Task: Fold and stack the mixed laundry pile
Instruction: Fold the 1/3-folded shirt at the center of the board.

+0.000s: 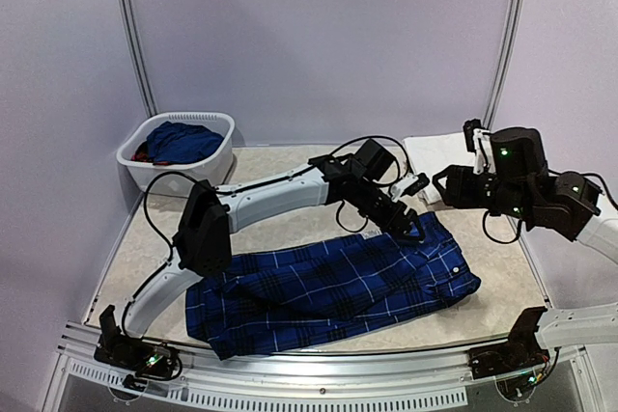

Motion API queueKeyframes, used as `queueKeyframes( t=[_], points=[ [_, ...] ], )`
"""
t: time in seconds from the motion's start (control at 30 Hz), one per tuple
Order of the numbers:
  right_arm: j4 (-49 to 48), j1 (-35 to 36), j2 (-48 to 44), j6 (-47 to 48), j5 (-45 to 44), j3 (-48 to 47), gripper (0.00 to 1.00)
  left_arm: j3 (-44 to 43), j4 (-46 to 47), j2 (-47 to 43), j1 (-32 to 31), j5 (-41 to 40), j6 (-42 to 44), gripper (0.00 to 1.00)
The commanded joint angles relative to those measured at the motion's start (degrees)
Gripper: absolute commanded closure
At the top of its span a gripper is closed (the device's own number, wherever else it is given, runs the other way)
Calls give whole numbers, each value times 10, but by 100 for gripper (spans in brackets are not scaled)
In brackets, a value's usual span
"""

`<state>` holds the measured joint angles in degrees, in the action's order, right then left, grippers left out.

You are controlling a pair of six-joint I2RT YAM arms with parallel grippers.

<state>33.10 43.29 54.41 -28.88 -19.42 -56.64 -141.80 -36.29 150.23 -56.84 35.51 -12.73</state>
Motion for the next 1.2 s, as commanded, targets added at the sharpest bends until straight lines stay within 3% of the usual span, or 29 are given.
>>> queueKeyframes(
  t=[0.0, 0.07, 0.2, 0.4, 0.53, 0.63, 0.83, 0.97, 1.17],
  points=[
    [3, -33, 30, -24, 38, 16, 47, 84, 39, -87, 18, -26, -17, 15],
    [-6, -55, 37, -26, 67, 25, 47, 156, 60, -151, 22, -60, -17, 8],
    [-25, -99, 48, -25, 120, 46, 47, 292, 80, -274, 37, -134, -26, 8],
    [-46, -123, 132, -17, 171, 45, 48, 516, 59, -484, 51, -290, -26, 12],
    [-63, -123, 183, -7, 186, 27, 48, 660, 52, -579, 54, -329, -40, 16],
    [-62, -123, 226, 14, 215, -3, 48, 754, 53, -618, 60, -351, -52, 24],
    [-45, -123, 317, 37, 252, -64, 51, 857, 81, -643, 99, -369, -62, 38],
    [-48, -123, 345, 36, 261, -70, 52, 891, 91, -649, 118, -365, -68, 41],
    [-45, -122, 361, 35, 256, -76, 52, 913, 106, -647, 124, -306, -90, 55]
  ],
)
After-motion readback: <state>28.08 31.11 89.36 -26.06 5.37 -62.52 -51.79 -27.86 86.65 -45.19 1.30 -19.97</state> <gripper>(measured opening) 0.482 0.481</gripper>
